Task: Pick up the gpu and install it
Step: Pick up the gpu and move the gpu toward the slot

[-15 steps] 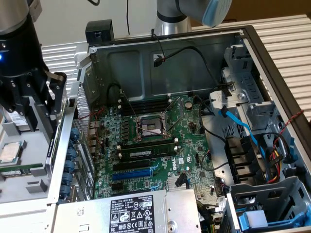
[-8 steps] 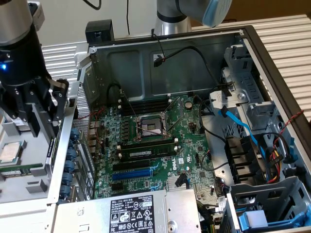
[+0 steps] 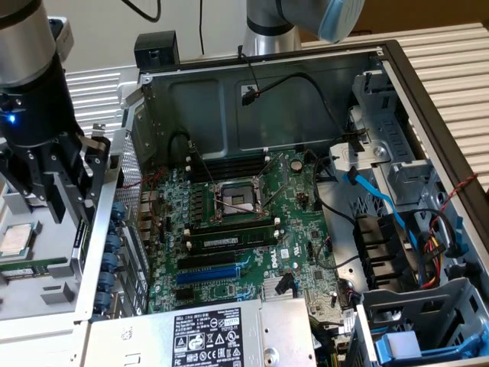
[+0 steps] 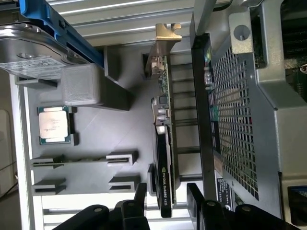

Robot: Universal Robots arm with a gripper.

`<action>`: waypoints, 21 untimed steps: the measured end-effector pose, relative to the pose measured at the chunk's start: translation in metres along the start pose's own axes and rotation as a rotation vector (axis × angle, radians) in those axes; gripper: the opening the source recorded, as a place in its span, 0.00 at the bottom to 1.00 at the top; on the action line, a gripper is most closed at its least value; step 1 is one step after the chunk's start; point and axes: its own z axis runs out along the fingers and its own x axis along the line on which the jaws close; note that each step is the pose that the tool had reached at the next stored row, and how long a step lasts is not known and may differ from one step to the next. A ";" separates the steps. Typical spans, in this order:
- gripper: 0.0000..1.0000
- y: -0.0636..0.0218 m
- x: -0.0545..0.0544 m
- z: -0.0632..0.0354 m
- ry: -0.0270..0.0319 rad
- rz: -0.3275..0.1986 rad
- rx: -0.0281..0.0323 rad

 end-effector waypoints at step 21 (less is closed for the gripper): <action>0.46 0.0002 0.008 0.0060 -0.0078 -0.001 0.0006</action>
